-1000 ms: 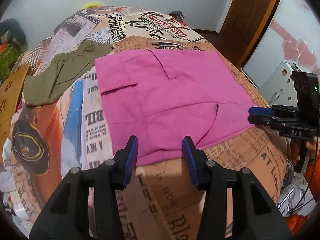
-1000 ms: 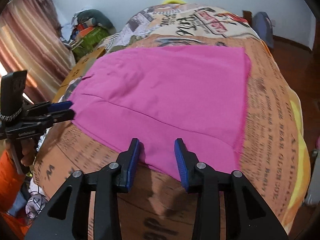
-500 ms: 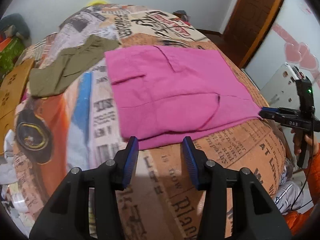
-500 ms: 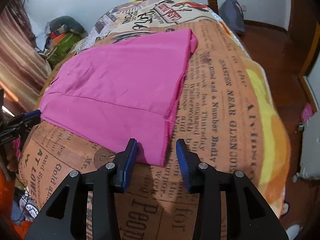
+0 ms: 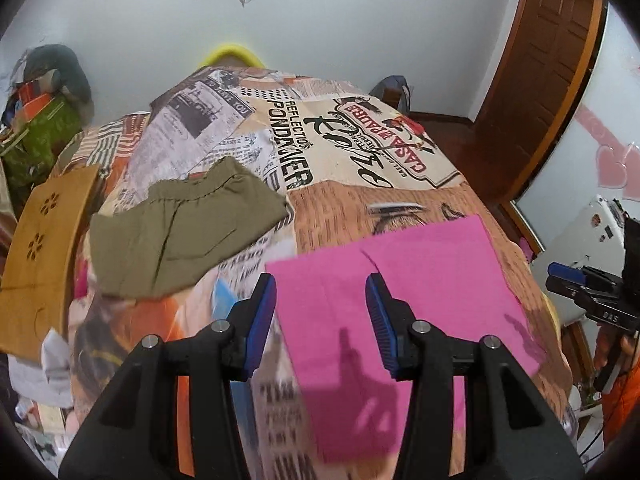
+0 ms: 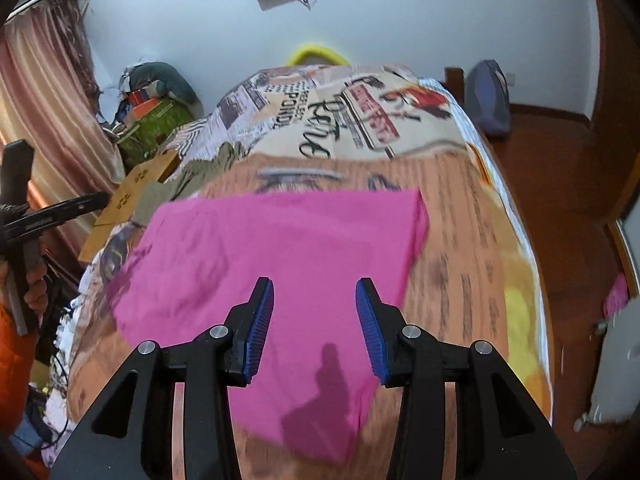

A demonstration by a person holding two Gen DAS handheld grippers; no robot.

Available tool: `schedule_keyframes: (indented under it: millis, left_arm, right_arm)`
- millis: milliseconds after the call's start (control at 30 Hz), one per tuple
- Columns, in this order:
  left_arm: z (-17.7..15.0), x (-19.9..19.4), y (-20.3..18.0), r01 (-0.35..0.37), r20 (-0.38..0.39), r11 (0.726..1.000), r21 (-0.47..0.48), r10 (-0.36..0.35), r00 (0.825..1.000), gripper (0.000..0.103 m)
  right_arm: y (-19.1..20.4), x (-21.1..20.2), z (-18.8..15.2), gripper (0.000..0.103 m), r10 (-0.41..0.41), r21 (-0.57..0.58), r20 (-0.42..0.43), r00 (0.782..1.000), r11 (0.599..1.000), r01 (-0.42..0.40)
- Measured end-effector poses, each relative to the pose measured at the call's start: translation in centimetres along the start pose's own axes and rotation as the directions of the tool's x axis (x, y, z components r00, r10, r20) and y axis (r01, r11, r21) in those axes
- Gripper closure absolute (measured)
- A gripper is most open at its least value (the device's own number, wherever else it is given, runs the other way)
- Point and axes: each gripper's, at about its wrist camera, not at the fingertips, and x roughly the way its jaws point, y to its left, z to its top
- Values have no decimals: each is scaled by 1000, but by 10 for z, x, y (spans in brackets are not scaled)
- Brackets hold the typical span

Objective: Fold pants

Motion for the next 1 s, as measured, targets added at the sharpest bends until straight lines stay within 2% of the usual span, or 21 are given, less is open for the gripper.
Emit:
schedule_keyframes:
  millis: [200, 300, 500, 567, 633, 800, 867, 933, 1000]
  left_arm:
    - [20, 62, -11, 13, -75, 999, 42, -9, 997, 56]
    - [22, 94, -18, 1, -115, 997, 83, 8, 993, 56]
    - [4, 123, -22, -13, -158, 990, 144, 36, 987, 56]
    - [-6, 124, -23, -53, -141, 980, 190, 80, 987, 47]
    - [-11, 123, -19, -68, -123, 978, 198, 94, 988, 45]
    - [-17, 117, -1, -53, -130, 988, 145, 72, 989, 44]
    - [-22, 113, 0, -69, -117, 986, 150, 86, 989, 44]
    - [-25, 108, 0, -79, -112, 986, 150, 96, 989, 43]
    - [-30, 105, 3, -95, -108, 986, 138, 110, 988, 36]
  right_arm:
    - [3, 47, 28, 64, 17, -36, -24, 1000, 999, -18]
    - [7, 74, 38, 64, 33, -55, -51, 998, 998, -36]
    - [17, 133, 41, 64, 50, -103, -147, 988, 993, -65]
    - [15, 150, 33, 64, 37, -118, -193, 981, 991, -60]
    - [12, 150, 31, 64, 53, -124, -180, 982, 989, -76]
    - [-4, 137, 29, 69, 3, -145, -170, 985, 989, -28]
    - [-10, 134, 27, 67, -98, -189, -151, 984, 980, 68]
    - [-23, 130, 25, 65, -115, -186, -136, 984, 979, 89]
    - [-39, 126, 26, 65, -142, -148, -137, 980, 981, 122]
